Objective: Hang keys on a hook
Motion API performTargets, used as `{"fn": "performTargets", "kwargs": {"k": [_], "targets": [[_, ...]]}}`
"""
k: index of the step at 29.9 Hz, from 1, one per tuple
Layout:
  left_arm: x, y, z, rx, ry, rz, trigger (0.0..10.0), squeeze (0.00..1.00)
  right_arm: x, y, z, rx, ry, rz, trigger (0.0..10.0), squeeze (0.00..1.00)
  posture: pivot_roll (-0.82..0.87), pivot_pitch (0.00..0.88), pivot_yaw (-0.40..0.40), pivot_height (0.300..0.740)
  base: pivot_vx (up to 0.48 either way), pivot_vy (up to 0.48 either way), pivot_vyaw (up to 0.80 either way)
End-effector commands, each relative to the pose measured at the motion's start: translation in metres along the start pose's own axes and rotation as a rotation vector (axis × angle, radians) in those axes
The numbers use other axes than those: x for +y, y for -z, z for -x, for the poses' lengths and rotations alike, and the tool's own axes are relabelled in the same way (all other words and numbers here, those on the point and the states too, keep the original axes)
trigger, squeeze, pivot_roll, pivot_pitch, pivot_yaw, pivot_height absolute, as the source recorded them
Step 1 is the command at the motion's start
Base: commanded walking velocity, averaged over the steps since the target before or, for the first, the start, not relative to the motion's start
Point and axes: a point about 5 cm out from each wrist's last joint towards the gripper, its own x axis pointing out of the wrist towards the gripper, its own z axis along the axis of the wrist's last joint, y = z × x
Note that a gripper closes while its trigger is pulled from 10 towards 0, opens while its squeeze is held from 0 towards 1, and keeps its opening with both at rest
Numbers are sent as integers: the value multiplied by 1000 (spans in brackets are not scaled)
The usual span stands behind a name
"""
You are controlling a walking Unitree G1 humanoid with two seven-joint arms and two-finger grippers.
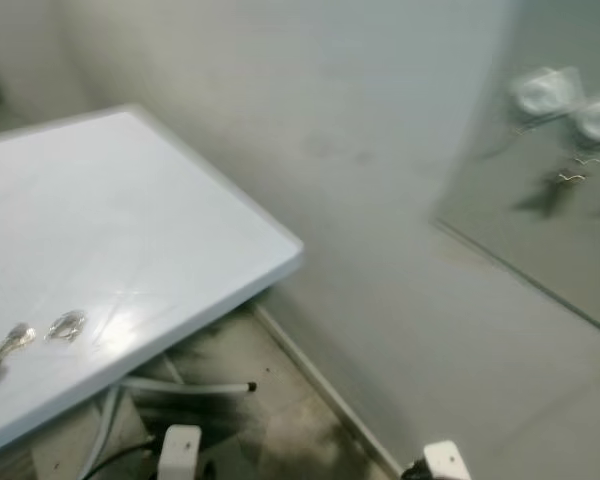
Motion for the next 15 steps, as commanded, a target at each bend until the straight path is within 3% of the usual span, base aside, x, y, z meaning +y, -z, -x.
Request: {"fn": "performTargets", "kwargs": {"k": [1,15], "targets": [[-12,-3,0,-11,34,7,10000,0,-8,15,5,49,20,-12,10000,0,-45,0,-44,740,0,0,800],[-11,1,0,3,27,10,10000,0,-8,18,6,57,20,-19,10000,0,-42,0,-47,740,0,0,800]]}}
